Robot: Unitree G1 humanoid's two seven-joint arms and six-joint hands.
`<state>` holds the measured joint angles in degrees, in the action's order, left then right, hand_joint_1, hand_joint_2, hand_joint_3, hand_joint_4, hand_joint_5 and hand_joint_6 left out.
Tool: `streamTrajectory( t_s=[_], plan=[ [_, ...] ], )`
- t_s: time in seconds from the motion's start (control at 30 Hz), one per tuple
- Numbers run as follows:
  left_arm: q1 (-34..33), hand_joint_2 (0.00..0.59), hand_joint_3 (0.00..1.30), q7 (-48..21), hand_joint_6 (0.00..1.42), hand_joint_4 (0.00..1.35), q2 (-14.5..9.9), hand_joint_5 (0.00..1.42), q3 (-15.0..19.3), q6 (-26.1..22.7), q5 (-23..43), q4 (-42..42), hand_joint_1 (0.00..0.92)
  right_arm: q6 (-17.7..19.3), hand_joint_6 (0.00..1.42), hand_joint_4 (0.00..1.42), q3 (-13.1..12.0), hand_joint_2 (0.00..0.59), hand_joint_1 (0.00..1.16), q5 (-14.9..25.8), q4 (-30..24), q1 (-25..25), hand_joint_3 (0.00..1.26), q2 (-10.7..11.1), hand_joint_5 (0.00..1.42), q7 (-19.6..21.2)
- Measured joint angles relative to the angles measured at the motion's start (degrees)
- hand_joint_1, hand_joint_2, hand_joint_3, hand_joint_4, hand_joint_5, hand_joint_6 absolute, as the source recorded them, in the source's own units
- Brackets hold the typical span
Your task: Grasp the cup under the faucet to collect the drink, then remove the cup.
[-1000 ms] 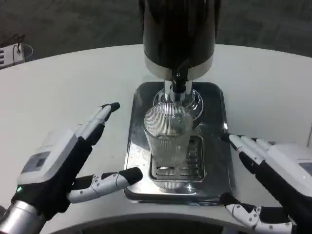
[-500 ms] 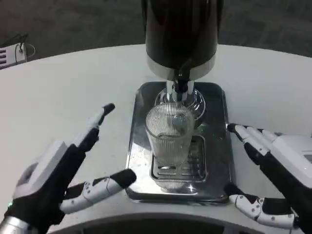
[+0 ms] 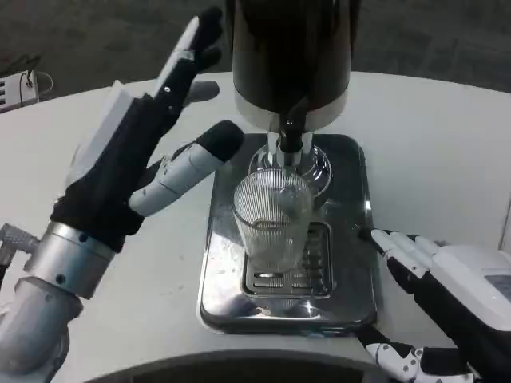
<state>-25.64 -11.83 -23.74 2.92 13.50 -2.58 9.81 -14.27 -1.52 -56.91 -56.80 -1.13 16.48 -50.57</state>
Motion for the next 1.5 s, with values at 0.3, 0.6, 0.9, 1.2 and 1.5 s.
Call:
streamTrajectory(
  t_s=[0.3,0.6,0.9,1.2,1.5],
  plan=[
    [-6.22,0.069,0.06,-6.33,0.22,0.01,0.42,0.13,-3.99,-5.24,0.49,-2.24,0.0,-0.08,0.0,0.0,0.59,0.479,0.47,0.98,-2.1,-3.71,0.01,0.0,0.0,-0.46],
    [-6.88,0.066,0.1,-9.55,0.25,0.06,0.51,0.18,-6.4,-5.36,-0.05,-2.4,0.0,0.46,0.0,0.0,0.21,0.479,0.47,1.21,-2.22,-4.49,0.01,-0.34,0.0,-0.45],
    [-8.13,0.067,0.1,-10.18,0.24,0.05,0.57,0.18,-6.84,-6.29,-0.58,-2.39,0.0,2.38,0.0,0.0,-0.09,0.479,0.47,1.42,-2.23,-5.41,0.01,-2.21,0.0,-0.44],
    [-10.29,0.059,0.03,-13.07,0.18,0.0,-1.6,0.09,-8.98,-8.56,-4.45,-1.49,0.0,3.81,0.0,0.0,-1.76,0.479,0.47,2.74,-2.23,-5.78,0.01,-3.81,0.0,-0.45],
    [-11.78,0.045,0.0,-14.16,0.14,0.0,-2.71,0.04,-11.07,-8.37,-6.98,-1.74,0.0,3.86,0.0,0.0,-3.12,0.47,0.47,5.15,-2.23,-5.92,0.01,-5.55,0.0,-0.44]
  ],
)
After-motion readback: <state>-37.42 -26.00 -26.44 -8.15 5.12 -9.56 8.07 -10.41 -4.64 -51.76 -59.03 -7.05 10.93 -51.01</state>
